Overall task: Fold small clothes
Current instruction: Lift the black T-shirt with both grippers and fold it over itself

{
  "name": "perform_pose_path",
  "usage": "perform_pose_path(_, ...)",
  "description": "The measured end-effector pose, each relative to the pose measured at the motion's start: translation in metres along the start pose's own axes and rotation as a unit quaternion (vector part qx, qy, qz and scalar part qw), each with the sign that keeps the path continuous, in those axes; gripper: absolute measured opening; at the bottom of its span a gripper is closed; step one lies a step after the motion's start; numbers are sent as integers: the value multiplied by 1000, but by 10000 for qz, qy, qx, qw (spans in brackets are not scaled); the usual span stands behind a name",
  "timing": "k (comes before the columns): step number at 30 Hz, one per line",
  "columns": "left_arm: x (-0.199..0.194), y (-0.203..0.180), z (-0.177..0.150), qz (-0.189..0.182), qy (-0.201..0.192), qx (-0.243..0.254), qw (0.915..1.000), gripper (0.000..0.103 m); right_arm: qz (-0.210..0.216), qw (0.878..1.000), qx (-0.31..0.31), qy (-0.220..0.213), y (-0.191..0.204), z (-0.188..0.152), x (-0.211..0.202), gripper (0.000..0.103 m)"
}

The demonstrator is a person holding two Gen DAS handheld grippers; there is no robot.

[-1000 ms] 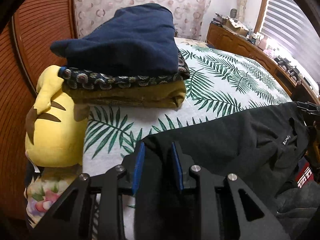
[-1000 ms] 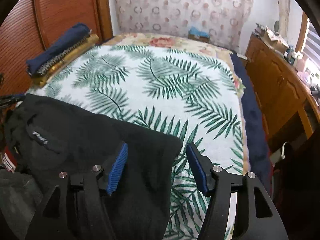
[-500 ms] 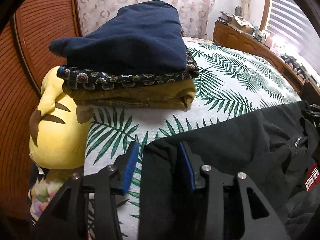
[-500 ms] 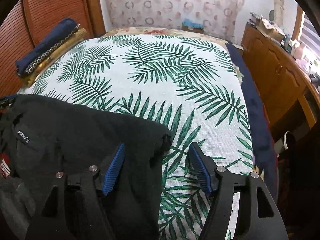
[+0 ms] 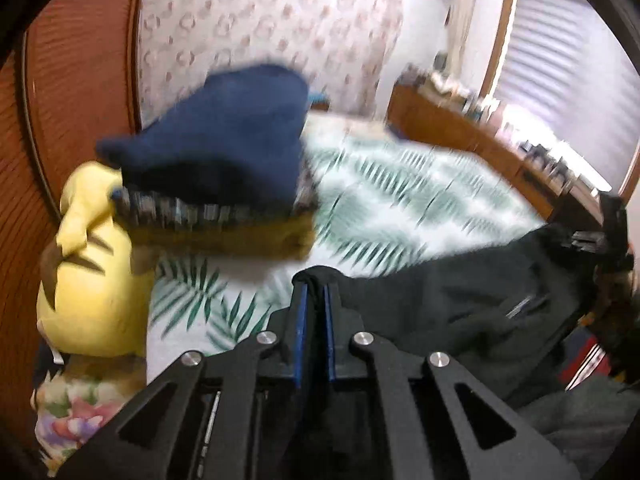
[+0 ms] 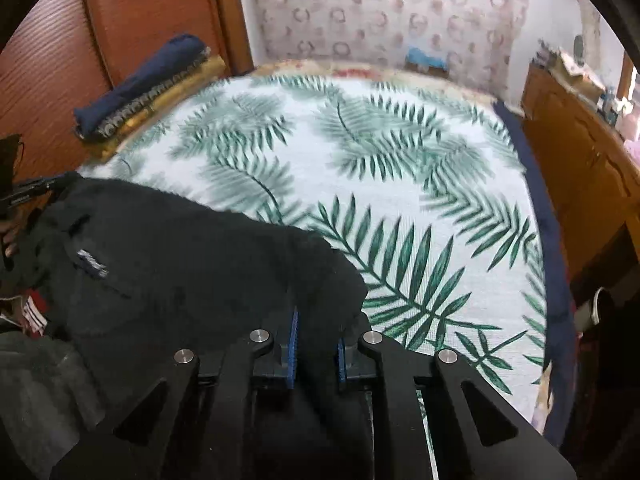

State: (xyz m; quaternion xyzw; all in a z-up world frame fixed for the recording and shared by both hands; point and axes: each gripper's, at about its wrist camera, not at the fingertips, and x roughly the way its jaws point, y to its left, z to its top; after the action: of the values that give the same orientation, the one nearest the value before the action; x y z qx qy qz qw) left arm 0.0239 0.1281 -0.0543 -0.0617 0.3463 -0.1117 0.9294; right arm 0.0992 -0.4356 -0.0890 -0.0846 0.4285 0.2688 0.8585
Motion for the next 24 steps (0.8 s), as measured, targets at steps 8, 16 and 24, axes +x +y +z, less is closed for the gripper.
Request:
perform_pose_path(8,-84,-39,68,-449,-1219,357,9909,3,15,9874,75,-1582,24,33,-125,10)
perform_pose_path(16,-156,-58,129,-612,-2278,613,9698,3,-304,9627,-356,-2666,50,73,-230,10)
perform_pose_path(24,-227,-57,172,-678,-3185,686,9430,3,-592,9344,-533,-3471,58,101,-328,10)
